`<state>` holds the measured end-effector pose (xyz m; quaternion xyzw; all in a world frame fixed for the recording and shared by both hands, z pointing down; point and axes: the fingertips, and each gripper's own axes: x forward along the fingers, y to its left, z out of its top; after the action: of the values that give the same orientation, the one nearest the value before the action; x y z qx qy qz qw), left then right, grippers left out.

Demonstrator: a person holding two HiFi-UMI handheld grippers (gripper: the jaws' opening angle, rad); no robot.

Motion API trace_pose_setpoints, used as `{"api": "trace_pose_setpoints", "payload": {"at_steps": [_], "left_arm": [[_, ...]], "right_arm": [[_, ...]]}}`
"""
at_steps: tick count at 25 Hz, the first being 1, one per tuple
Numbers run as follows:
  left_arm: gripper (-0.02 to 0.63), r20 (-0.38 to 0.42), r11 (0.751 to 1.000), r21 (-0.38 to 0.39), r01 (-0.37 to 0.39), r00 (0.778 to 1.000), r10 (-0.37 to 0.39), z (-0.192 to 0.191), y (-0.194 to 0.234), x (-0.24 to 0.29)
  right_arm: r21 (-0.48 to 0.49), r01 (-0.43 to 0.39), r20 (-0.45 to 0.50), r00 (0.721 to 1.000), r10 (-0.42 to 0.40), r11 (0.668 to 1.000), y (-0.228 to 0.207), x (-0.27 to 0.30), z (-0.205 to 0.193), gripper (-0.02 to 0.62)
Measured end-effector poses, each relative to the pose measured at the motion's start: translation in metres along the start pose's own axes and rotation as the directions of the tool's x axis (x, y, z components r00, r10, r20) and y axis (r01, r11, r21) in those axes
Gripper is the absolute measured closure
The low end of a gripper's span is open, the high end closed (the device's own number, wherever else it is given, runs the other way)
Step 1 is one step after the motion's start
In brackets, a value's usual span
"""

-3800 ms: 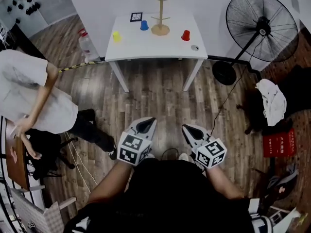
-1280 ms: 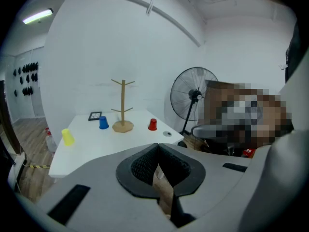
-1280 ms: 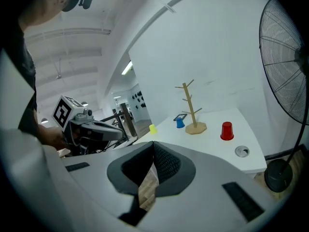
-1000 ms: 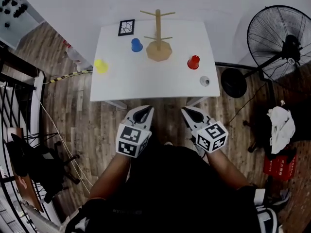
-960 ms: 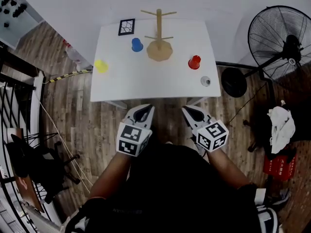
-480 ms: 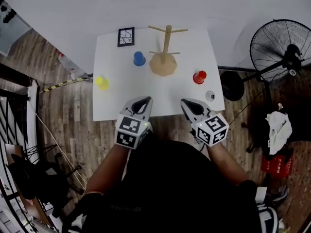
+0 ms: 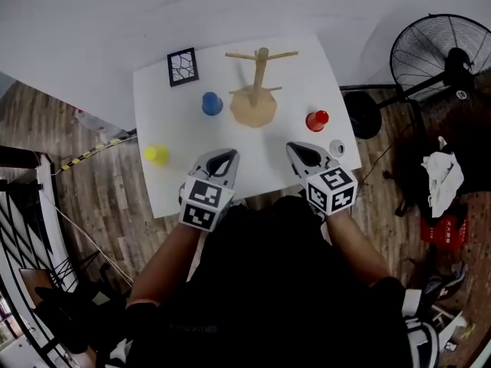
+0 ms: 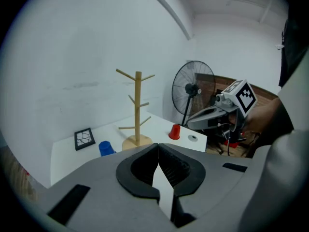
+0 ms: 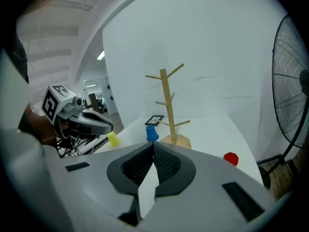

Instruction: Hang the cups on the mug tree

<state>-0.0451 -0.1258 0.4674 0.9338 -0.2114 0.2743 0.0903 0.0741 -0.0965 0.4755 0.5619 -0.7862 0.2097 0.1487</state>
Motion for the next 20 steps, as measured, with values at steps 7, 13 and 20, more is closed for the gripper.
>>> {"api": "trace_pose_setpoints", "payload": {"at_steps": [7,13,20], "left_arm": [[0.591,-0.025,1.0,-0.017,-0.001,1.0,0.001,0.001,0.011,0.02],[0.591,-0.072,0.994,-0.075,-0.083,0.994,0.078,-0.004,0.021,0.031],[0.591,-0.063,0.983,-0.133,-0.13,0.99,0.123,0.0,0.006,0.048]], "right_arm": [[-0.016,0.028,-0.062,0.998,-0.029,0.999,-0.025,0.009,-0.012,0.589],[-0.081,-0.01,-0.143,0.99,-0.001,0.997,-0.053,0.016,-0.026,0.589],[-0.324,0.001,-0.322,0.94,-0.111,0.946,-0.124,0.016,-0.061,0.589]]}}
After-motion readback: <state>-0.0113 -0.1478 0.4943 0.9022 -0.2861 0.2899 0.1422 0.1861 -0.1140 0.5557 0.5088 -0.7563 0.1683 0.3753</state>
